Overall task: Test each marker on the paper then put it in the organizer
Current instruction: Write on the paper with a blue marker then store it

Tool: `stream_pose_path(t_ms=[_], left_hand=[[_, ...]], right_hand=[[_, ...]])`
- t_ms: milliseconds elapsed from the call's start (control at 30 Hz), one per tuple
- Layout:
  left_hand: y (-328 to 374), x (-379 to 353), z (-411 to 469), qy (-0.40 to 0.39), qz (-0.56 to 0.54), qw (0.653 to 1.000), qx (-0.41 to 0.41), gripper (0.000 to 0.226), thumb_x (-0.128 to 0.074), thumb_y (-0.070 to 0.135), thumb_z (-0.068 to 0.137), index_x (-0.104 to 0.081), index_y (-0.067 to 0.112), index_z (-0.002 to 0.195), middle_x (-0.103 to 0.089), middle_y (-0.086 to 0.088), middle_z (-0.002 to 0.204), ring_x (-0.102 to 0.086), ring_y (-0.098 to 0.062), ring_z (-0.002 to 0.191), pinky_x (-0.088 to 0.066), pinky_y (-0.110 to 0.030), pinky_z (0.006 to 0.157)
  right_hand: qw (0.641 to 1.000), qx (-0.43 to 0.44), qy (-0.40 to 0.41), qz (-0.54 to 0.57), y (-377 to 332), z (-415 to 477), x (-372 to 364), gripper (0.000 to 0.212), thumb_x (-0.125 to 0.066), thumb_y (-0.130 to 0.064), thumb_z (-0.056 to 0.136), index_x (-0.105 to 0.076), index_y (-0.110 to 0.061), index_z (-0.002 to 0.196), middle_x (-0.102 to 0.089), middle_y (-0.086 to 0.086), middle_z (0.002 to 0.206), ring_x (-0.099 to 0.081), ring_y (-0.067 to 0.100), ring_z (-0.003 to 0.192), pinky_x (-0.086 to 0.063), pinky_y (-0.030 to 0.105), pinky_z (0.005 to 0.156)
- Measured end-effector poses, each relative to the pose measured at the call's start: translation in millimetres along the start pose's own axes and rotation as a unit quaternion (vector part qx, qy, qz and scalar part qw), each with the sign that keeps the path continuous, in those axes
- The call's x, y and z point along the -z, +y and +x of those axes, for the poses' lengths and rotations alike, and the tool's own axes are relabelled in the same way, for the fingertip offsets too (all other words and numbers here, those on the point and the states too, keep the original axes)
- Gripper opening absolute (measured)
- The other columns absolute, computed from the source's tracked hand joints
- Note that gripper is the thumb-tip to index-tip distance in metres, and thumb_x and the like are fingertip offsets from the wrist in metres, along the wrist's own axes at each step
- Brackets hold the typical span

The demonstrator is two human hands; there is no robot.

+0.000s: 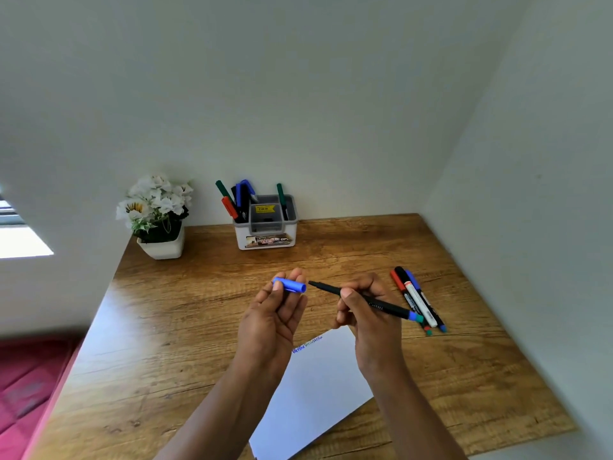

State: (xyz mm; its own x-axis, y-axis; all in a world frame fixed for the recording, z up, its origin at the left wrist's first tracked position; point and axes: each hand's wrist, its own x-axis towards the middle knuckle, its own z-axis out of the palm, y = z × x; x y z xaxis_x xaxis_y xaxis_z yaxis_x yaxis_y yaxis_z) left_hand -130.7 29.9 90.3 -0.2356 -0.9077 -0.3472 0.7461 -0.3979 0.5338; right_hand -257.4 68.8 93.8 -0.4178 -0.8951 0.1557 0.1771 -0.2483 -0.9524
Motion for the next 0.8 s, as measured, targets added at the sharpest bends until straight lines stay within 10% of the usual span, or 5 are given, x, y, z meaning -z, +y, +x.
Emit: stream_pose_path(t_ms=[567, 800], left_hand=[[-9, -5, -5, -0.062, 0.074, 0.994, -0.044, 0.021, -0.044, 0.013, 0.097, -0.054, 0.008, 0.114, -0.07, -0.01, 0.111, -0.071, -0.019, 0.089, -0.058, -0.027, 0.068], [-4, 6, 12, -0.055, 0.082, 0.995, -0.02, 0.019, -0.045, 0.007, 0.096, -0.054, 0.008, 0.112, -0.07, -0.013, 0.109, -0.071, -0.018, 0.081, -0.057, -0.026, 0.07]], right_hand=[[0.999, -0.018, -0.017, -0.02, 1, -1, -16, 0.015, -0.063, -0.002, 0.085, -0.054, -0.006, 0.075, -0.064, 0.004, 0.061, -0.058, 0.013, 0.048, -0.052, 0.024, 0.049], [0.983, -0.167, -0.068, 0.043, 1, 12, -12, 0.01, -0.068, -0.017, 0.079, -0.062, -0.009, 0.082, -0.07, 0.006, 0.071, -0.063, 0.015, 0.057, -0.054, 0.026, 0.054]])
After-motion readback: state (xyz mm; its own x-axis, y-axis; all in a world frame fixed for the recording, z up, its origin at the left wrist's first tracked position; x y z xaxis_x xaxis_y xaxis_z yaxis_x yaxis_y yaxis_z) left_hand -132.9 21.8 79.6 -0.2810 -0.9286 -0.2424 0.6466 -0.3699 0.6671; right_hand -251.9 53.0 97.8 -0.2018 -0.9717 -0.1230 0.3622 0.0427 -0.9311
